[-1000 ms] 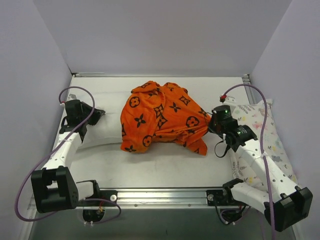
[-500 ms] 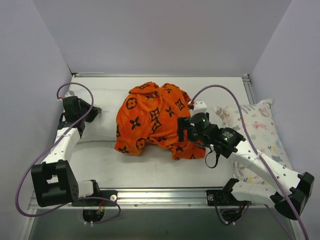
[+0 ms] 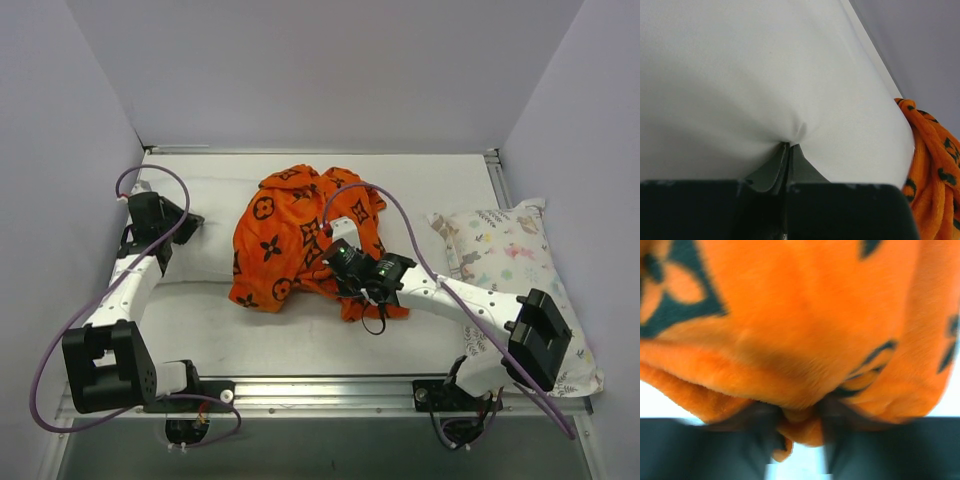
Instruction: Remove the pillowcase from the pillow
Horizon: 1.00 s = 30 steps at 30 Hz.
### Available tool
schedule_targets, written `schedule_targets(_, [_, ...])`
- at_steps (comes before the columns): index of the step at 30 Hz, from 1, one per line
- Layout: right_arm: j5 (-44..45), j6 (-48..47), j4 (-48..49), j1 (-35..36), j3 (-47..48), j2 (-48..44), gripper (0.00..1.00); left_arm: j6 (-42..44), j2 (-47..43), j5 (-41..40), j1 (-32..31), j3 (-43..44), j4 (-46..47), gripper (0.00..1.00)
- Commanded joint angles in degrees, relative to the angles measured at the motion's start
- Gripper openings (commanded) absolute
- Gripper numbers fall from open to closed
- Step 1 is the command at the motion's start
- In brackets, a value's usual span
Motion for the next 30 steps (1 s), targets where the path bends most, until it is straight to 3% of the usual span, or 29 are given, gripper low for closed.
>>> schedule_targets(1, [6.3, 3.6, -3.2, -2.4, -0.7, -2.1, 0.13, 3.2, 1.6, -3.9, 0.9, 1.6, -2.6, 0.0])
schedule_targets(3, [5.2, 4.2, -3.9, -6.8, -3.3, -5.6, 0.0, 3.2, 2.4, -3.1, 2.0, 2.4, -2.9, 0.0])
schedule_targets(8, [4.5, 4.4, -6.3, -18.5, -10.5, -17.1, 0.0, 3.5, 3.3, -2.0, 4.3, 4.5, -3.6, 0.0])
schedule_targets(12, [-0.9, 3.5, -8.1, -32.4, -10.8, -24.1, 0.0, 4.7, 4.2, -1.3, 6.7, 6.0, -4.6, 0.0])
schedule_targets(15, [-4.6, 3.1, -8.9, -37.0, -9.0, -27.3, 0.0, 5.4, 5.4, -1.0, 7.2, 6.6, -4.9, 0.0])
schedule_targets(24, [-12.1, 2.1, -8.1, -37.0, -5.9, -26.5, 0.0, 9.4, 2.5, 6.1, 4.7, 12.4, -8.6, 0.0])
schedule_targets(26, [-14.3, 2.2, -7.6, -35.1, -5.2, -25.7, 0.0, 10.7, 2.1, 5.9, -0.6, 16.1, -12.7, 0.17])
schedule_targets(27, [-13.3, 2.2, -7.5, -33.8, -4.7, -25.2, 0.0, 11.0, 1.5, 3.9, -3.5, 17.2, -14.3, 0.32])
schedule_targets(28, [-11.6, 1.8, -7.4, -31.8, -3.7, -24.1, 0.0, 11.1, 0.6, 1.3, -6.3, 18.2, -15.2, 0.59])
schedule_targets(30, [-9.6, 1.8, -7.6, -28.5, -3.0, -22.6, 0.0, 9.3, -3.1, -7.0, -14.5, 18.0, -17.2, 0.74])
